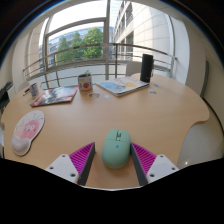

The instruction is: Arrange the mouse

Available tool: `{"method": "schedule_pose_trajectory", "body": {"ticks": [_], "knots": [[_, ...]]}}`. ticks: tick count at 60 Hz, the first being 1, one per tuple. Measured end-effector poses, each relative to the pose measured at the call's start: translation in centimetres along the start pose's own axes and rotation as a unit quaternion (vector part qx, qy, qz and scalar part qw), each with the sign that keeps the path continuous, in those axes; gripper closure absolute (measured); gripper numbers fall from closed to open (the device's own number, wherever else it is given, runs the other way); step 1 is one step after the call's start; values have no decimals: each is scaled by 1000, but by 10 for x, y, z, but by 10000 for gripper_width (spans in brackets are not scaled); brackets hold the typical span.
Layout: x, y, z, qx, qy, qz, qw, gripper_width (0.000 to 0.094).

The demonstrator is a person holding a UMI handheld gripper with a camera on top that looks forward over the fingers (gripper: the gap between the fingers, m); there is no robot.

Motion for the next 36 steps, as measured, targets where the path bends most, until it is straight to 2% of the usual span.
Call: {"method": "schedule_pose_trajectory", "body": {"ticks": [6, 17, 22, 29, 36], "knots": [[-10, -5, 10, 7, -9, -8, 1000, 427], [-15, -6, 9, 13, 6, -24, 1000, 522], [-17, -14, 2, 17, 19, -24, 999, 534], [-37, -63, -32, 70, 39, -17, 997, 533], [-92, -129, -83, 144, 20, 2, 989, 533]]}}
Point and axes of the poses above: the point between the fingertips, and its own axes, seen from behind it with the camera up: x to the right, y down, z forward, the way the camera looks, the point moved 9 cm from there along -z, backward, against the way the camera looks, and after that the axes turned 10 degrees about z, right-handed, at the moved point
